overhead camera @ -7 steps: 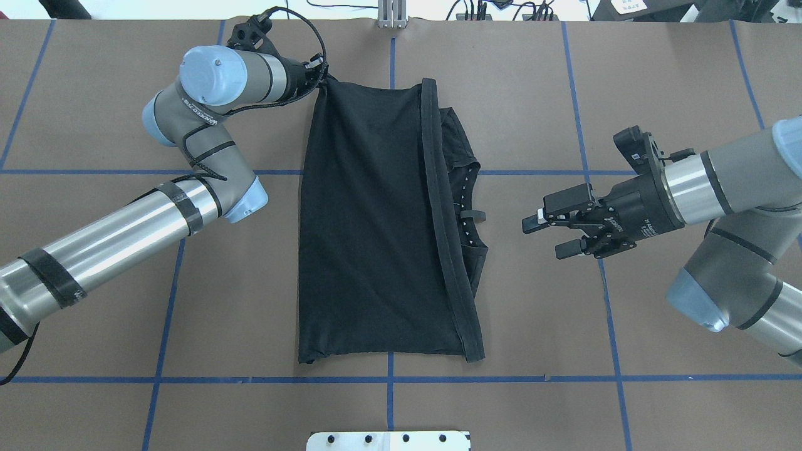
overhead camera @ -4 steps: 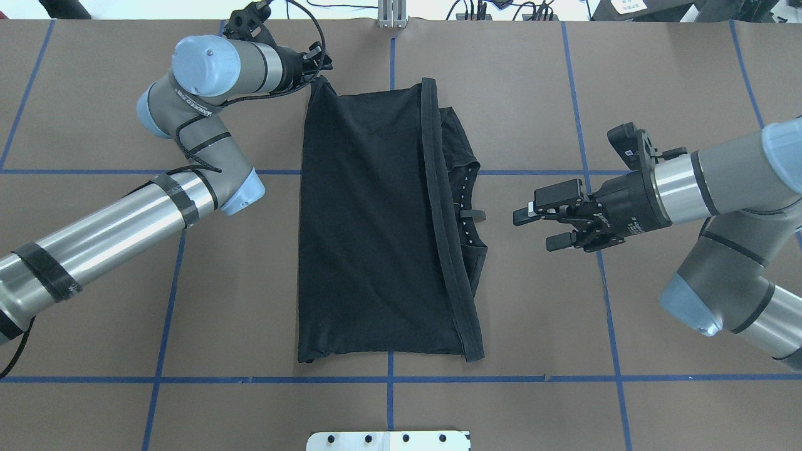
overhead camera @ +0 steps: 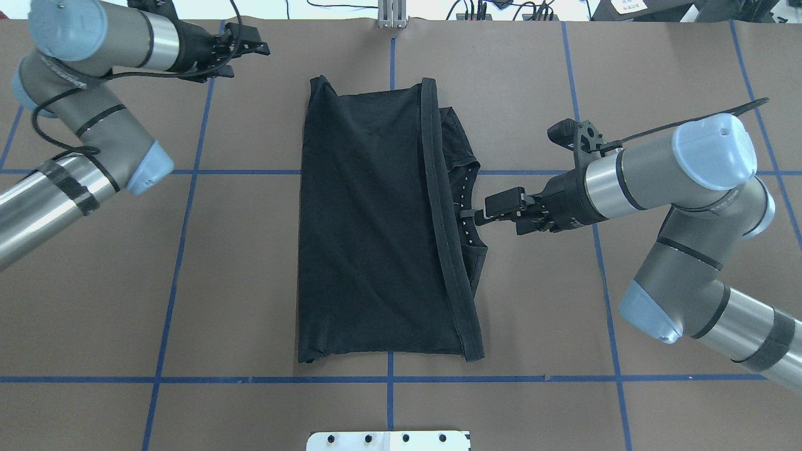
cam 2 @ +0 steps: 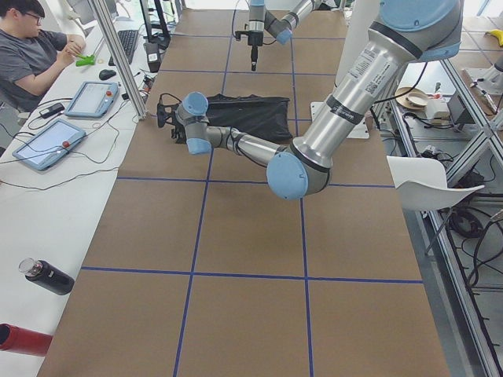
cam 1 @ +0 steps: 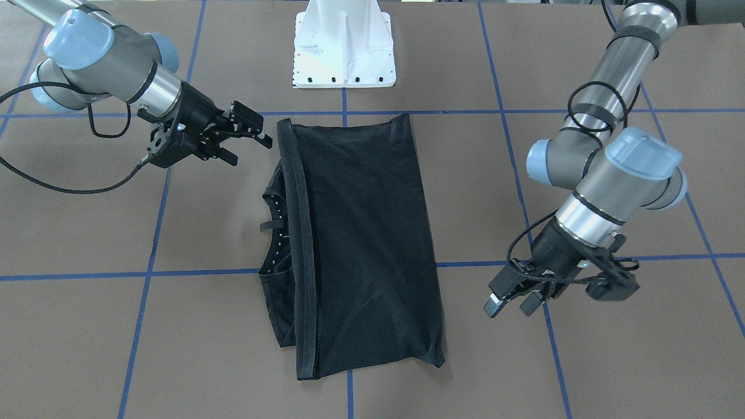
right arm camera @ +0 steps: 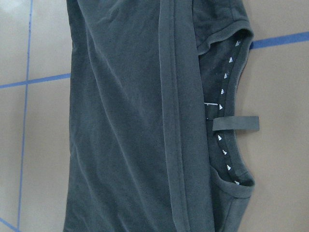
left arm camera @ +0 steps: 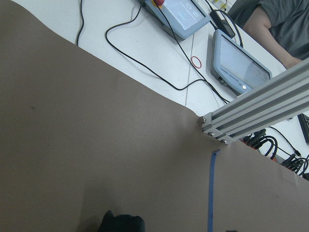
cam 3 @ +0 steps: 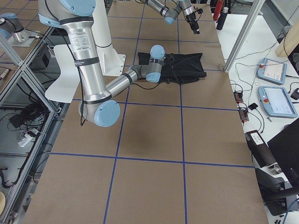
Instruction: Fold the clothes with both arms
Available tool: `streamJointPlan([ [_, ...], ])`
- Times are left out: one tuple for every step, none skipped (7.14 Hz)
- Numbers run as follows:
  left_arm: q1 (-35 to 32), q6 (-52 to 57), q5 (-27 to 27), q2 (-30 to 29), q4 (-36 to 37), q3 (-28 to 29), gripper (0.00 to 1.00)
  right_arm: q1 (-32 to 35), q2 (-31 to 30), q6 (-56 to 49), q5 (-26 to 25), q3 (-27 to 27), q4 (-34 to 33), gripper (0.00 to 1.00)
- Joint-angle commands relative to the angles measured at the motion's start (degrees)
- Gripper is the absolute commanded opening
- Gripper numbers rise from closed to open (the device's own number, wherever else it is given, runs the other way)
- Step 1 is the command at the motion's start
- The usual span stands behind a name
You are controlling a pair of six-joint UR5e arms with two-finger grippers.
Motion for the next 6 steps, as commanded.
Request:
streamJointPlan([
  [-6.35, 5.48, -9.88, 7.01, 0.4, -5.4, 1.0, -4.55, 4.06, -6.12, -7.84, 0.56, -11.64, 1.0],
  [-6.55, 5.48, -10.0, 9.38, 0.4, -7.42, 1.0, -6.92, 6.78, -8.48, -11.79, 2.57, -21.27, 1.0],
  [-6.46, 5.48, -10.09, 10.88, 0.4, -8.39, 1.0, -10.08, 10.47, -11.12, -17.66, 3.29, -31.37, 1.0],
  [-6.63, 5.48, -11.22, 11.25, 0.4, -8.58, 1.0, -12.63, 12.24, -12.27, -21.46, 3.47, -36.61, 1.0],
  [-6.55, 5.48, -11.58, 11.68, 0.31, -8.67, 1.0, -15.88, 12.17, -12.72, -24.81, 4.08, -39.45, 1.0],
  [-6.63, 5.48, -11.58, 11.78, 0.31, -8.75, 1.0, -20.7, 12.26, -13.42, -31.1, 4.09, -43.13, 1.0],
])
